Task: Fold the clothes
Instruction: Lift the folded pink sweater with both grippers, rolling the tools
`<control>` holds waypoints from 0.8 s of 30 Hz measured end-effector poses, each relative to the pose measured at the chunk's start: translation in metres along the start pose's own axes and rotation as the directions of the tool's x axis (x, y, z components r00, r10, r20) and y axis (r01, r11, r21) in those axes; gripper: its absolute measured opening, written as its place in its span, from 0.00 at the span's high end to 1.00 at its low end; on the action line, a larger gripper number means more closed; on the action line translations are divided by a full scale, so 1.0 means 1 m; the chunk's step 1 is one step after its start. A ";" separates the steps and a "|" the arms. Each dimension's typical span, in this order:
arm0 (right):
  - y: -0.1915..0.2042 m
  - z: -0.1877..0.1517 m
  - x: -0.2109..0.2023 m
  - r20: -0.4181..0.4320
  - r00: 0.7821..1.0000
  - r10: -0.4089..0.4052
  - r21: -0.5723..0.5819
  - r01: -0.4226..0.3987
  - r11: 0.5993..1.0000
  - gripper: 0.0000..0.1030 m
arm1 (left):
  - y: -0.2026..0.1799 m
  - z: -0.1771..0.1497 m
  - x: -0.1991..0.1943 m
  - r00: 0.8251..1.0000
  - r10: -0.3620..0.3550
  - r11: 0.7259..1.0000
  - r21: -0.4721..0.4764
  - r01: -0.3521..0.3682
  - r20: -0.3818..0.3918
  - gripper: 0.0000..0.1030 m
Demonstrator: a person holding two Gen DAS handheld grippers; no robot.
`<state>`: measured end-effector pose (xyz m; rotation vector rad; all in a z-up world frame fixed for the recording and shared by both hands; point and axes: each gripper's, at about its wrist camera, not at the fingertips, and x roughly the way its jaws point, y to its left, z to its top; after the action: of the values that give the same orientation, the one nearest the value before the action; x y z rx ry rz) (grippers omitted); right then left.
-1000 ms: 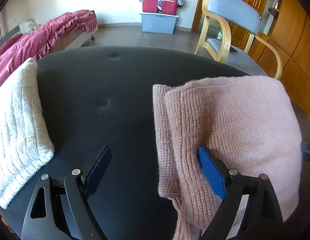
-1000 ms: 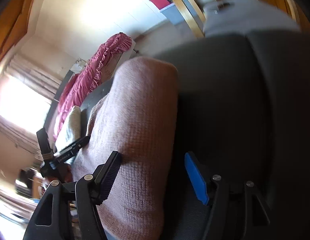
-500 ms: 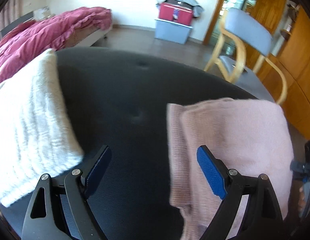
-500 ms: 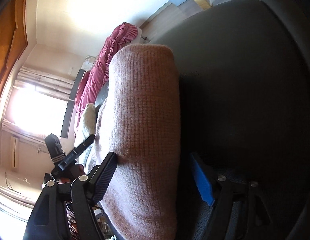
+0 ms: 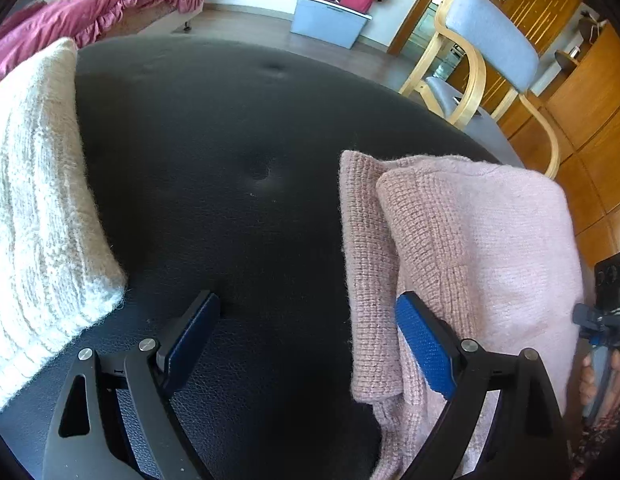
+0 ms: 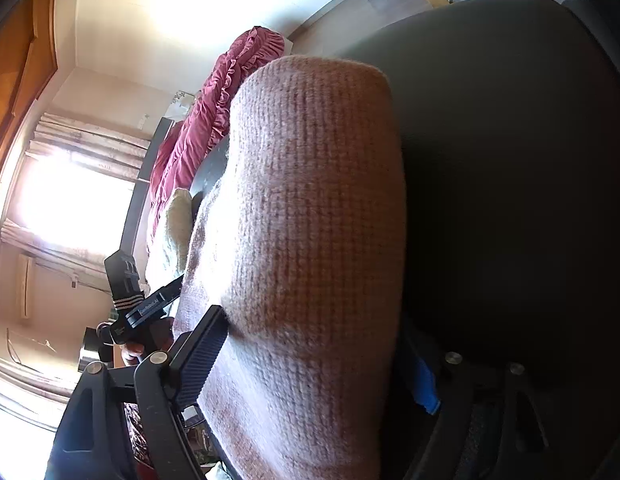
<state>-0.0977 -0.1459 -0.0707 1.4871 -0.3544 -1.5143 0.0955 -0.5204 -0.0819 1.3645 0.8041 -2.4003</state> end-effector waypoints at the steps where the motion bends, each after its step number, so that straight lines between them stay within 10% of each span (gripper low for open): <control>1: -0.001 -0.002 0.002 -0.001 1.000 -0.003 0.000 0.003 1.000 0.18 | 0.005 0.001 -0.001 0.999 -0.039 0.999 -0.033 0.039 -0.008 0.10; 10: -0.008 -0.014 0.003 0.009 1.000 0.015 0.001 -0.015 1.000 0.18 | 0.026 -0.001 0.003 0.925 -0.377 0.903 -0.241 0.355 -0.050 0.10; 13: -0.008 -0.015 0.004 0.011 1.000 0.013 -0.003 -0.013 1.000 0.18 | 0.020 -0.005 0.018 0.842 -0.533 0.817 -0.306 0.488 -0.080 0.10; 14: -0.009 -0.015 0.005 0.011 1.000 0.014 -0.003 -0.014 1.000 0.18 | 0.018 -0.005 0.022 0.838 -0.539 0.813 -0.313 0.491 -0.083 0.11; 21: -0.010 -0.018 0.008 0.017 1.000 0.010 0.001 -0.010 1.000 0.18 | -0.014 -0.001 0.022 0.909 -0.415 0.904 -0.129 0.407 -0.042 0.13; 24: -0.005 -0.020 0.013 0.015 1.000 -0.010 -0.022 0.011 1.000 0.18 | -0.033 -0.009 0.016 0.969 -0.247 0.968 0.041 0.247 -0.003 0.35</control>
<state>-0.0800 -0.1450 -0.0868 1.4628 -0.3378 -1.5337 0.0779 -0.4879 -0.0883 1.3464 0.9824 -2.6179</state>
